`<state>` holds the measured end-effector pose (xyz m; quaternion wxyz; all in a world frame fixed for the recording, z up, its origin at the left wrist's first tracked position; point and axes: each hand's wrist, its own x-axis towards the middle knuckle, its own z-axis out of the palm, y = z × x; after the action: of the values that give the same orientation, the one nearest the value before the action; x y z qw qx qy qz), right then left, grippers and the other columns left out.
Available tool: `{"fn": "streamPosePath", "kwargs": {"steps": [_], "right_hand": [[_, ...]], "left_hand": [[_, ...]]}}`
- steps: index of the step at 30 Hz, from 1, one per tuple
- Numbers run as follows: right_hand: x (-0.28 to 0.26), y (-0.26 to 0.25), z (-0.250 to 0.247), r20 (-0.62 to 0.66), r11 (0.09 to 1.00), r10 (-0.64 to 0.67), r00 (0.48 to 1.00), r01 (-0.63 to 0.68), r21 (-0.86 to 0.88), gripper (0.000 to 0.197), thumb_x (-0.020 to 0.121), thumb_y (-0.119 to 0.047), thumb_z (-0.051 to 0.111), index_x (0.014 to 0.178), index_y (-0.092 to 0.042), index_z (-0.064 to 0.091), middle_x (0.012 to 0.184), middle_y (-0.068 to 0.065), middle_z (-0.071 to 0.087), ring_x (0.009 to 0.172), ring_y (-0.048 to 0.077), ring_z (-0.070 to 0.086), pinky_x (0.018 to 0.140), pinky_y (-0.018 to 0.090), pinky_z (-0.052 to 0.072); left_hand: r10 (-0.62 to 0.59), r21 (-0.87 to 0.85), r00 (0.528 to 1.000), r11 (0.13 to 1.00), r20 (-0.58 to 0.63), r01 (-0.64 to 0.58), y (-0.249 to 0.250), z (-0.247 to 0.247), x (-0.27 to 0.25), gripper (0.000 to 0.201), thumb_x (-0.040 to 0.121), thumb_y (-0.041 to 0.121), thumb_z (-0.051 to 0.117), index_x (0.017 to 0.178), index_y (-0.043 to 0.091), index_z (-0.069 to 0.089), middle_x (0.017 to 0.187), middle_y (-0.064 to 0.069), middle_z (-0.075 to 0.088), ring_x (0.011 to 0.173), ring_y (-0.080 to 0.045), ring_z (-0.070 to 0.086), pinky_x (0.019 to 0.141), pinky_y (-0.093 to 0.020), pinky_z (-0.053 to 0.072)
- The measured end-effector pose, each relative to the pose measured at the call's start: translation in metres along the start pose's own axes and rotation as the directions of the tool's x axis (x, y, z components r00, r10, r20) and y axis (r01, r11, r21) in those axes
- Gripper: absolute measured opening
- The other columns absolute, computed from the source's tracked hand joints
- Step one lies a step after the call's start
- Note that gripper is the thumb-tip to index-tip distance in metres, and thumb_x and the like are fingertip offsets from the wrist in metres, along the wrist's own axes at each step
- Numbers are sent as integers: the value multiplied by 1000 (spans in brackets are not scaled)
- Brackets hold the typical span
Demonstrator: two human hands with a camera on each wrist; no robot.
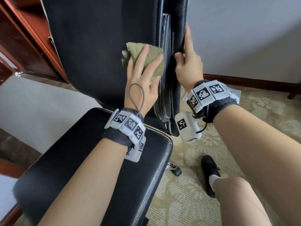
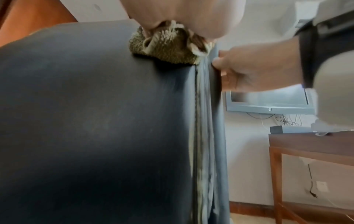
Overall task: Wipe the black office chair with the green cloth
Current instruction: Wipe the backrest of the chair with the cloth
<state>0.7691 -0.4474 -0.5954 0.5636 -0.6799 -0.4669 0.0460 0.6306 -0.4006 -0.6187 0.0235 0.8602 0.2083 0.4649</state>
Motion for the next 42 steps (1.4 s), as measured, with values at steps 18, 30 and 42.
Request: {"fn": "streamPosePath", "kwargs": {"steps": [18,30,42], "right_hand": [[5,13,11,-85,999,-33,996,31,-25,65,91,-8,35,150,-23,13,108,-3,57,86,21,49,78,16,29],[6,22,14,-113,999,-50,992,50,-3,64,88,-14,34,150,-20,16,93,-2,58,73,17,42,82,21,37],[5,19,12,-105,997,-63,992,67,32,65,89,-12,36,150,-23,15,96,-13,51,71,11,42,82,18,35]], "left_hand": [[-170,-98,985,981,-19,168,-2,20,-63,48,84,1,47,130,9,52,146,-20,32,134,-27,26,114,-51,20],[-229,-199,968,958,-104,206,8,35,-63,43,84,0,47,126,2,56,143,-26,36,132,-25,30,101,-63,33],[-126,-179,980,979,-157,97,6,9,-3,42,88,-4,47,129,0,52,143,-28,35,131,-20,26,103,-64,31]]}}
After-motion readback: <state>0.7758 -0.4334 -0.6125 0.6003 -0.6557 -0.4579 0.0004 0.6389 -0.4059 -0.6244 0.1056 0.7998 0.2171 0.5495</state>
